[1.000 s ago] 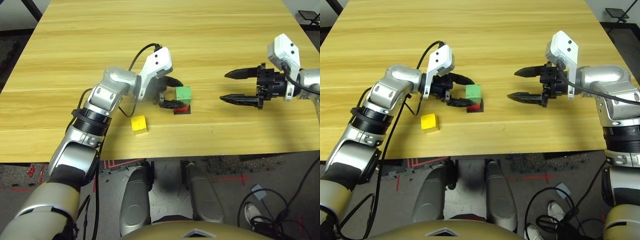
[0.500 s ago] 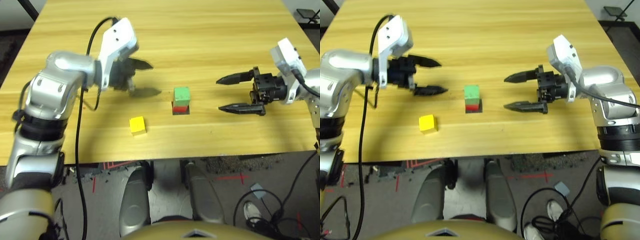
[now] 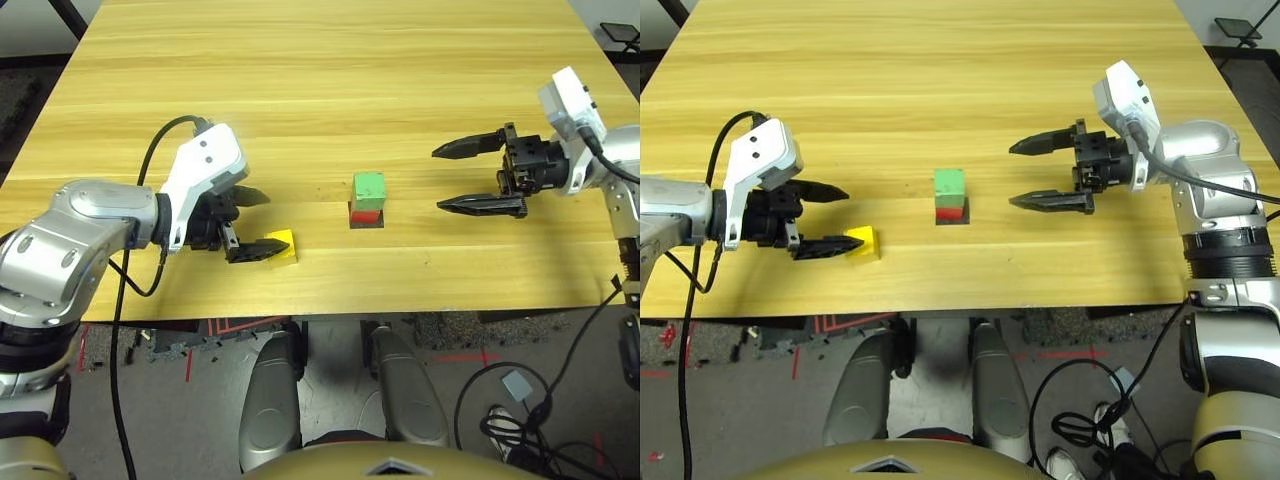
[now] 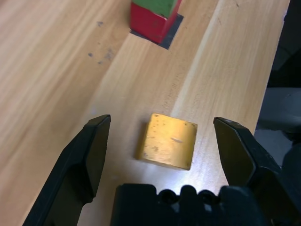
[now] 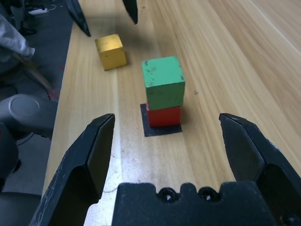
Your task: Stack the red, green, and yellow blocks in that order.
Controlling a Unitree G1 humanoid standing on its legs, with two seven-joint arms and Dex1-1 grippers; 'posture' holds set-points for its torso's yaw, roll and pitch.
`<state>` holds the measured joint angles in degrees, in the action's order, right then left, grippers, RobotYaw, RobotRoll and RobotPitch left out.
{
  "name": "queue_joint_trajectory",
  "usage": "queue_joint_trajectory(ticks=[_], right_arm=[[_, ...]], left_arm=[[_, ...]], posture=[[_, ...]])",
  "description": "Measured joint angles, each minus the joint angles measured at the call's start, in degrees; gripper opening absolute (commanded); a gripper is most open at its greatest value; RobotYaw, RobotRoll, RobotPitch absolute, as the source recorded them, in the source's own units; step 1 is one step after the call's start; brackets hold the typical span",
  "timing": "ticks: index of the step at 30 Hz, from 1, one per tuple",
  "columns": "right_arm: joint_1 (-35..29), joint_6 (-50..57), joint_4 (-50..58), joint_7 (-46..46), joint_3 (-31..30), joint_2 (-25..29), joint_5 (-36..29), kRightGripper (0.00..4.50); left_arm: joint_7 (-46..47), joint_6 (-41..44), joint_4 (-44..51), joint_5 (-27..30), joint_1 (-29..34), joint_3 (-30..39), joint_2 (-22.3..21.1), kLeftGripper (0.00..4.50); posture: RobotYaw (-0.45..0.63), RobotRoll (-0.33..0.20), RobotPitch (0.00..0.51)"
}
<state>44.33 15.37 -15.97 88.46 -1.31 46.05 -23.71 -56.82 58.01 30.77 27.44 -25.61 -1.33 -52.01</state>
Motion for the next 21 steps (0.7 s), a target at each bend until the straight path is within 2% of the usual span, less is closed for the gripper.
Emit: queue_joint_trajectory(ticks=[2,8,15,18,21], right_arm=[[0.3,0.0,0.0,0.0,0.0,-0.1,0.1,4.5],[0.3,0.3,0.2,-0.4,0.0,-0.1,0.1,4.5],[0.3,1.4,0.7,-1.2,0.0,-0.1,0.0,4.5],[0.8,1.6,1.0,-1.7,0.0,-0.2,0.0,4.5],[1.3,1.6,1.0,-2.2,0.1,-0.4,0.0,4.5]], left_arm=[[1.0,-0.4,0.0,0.2,1.0,0.0,1.1,4.46],[1.1,-5.3,-1.3,-0.7,4.5,-1.7,0.8,4.46],[0.5,-13.0,-4.4,-4.7,7.6,-4.6,-0.8,4.46],[0.3,-16.9,-6.6,-6.4,8.8,-5.4,-0.8,3.87],[0.1,-20.4,-8.8,-8.7,9.3,-6.4,-1.1,2.75]], posture=[[0.11,-0.019,0.27],[0.1,-0.028,0.265],[0.1,-0.032,0.254],[0.1,-0.031,0.254],[0.1,-0.028,0.255]])
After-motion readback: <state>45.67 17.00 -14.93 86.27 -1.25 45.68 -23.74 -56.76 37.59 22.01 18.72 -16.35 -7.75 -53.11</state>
